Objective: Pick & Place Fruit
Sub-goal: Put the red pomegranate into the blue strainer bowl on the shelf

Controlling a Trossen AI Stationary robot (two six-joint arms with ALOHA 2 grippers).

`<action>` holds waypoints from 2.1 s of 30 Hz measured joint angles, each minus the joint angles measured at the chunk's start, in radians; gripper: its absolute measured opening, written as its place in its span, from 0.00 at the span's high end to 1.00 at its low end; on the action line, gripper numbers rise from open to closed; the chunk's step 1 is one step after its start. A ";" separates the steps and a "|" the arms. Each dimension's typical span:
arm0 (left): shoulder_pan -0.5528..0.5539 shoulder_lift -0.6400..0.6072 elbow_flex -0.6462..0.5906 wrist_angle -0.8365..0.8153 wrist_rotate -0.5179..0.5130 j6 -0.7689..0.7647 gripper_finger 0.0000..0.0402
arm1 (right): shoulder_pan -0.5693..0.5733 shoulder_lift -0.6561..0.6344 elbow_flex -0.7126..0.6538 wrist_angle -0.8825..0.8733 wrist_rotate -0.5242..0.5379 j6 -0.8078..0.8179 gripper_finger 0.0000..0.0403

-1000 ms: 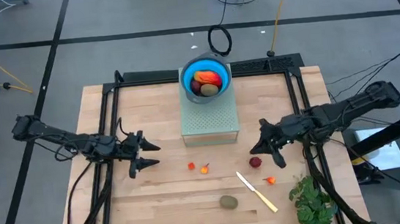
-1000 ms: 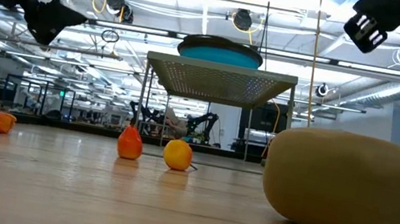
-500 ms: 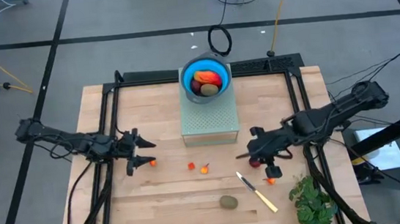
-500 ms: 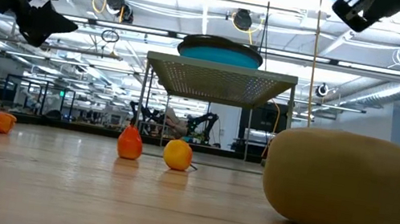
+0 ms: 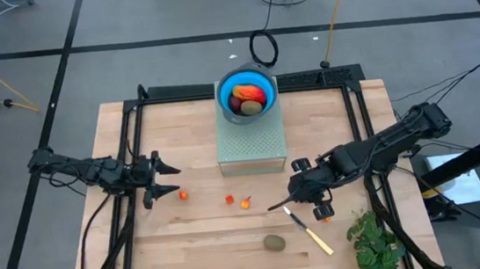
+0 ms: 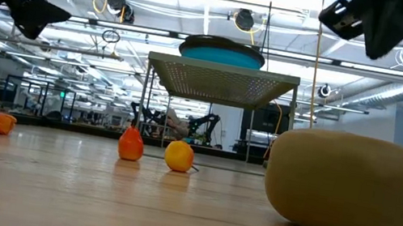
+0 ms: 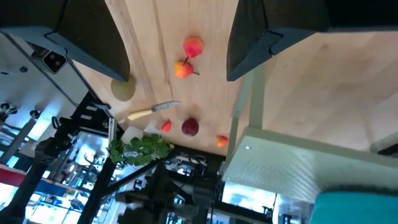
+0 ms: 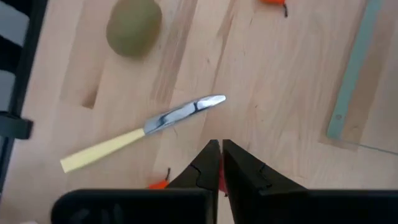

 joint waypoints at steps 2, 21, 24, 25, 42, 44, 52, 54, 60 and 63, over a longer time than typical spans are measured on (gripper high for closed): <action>0.000 -0.027 0.000 -0.029 -0.001 0.006 0.33 | 0.000 0.013 0.000 -0.006 -0.001 -0.020 0.93; 0.000 -0.151 0.000 -0.157 -0.027 -0.001 0.33 | 0.000 0.045 0.000 -0.075 -0.005 -0.044 0.53; 0.000 -0.151 0.000 -0.157 -0.027 -0.001 0.33 | 0.000 0.045 -0.019 -0.057 -0.005 -0.035 0.47; 0.000 -0.151 0.000 -0.157 -0.027 -0.001 0.33 | 0.000 0.045 -0.031 -0.053 -0.005 -0.031 0.46; 0.000 -0.151 0.000 -0.157 -0.027 -0.008 0.33 | -0.004 0.045 -0.224 0.063 0.031 0.035 0.30; 0.000 -0.151 0.000 -0.157 -0.027 -0.009 0.33 | -0.004 0.045 -0.245 0.075 0.049 0.045 0.29; 0.000 -0.150 0.000 -0.157 -0.026 -0.023 0.33 | -0.011 0.045 -0.319 0.198 0.064 0.043 0.29; 0.000 -0.150 0.000 -0.157 -0.026 -0.027 0.33 | -0.016 0.045 -0.337 0.211 0.077 0.042 0.29; 0.000 -0.150 0.000 -0.157 -0.026 -0.030 0.33 | -0.035 0.045 -0.388 0.272 0.077 0.039 0.29; 0.000 -0.150 0.000 -0.157 -0.026 -0.031 0.33 | -0.036 0.045 -0.407 0.303 0.077 0.039 0.29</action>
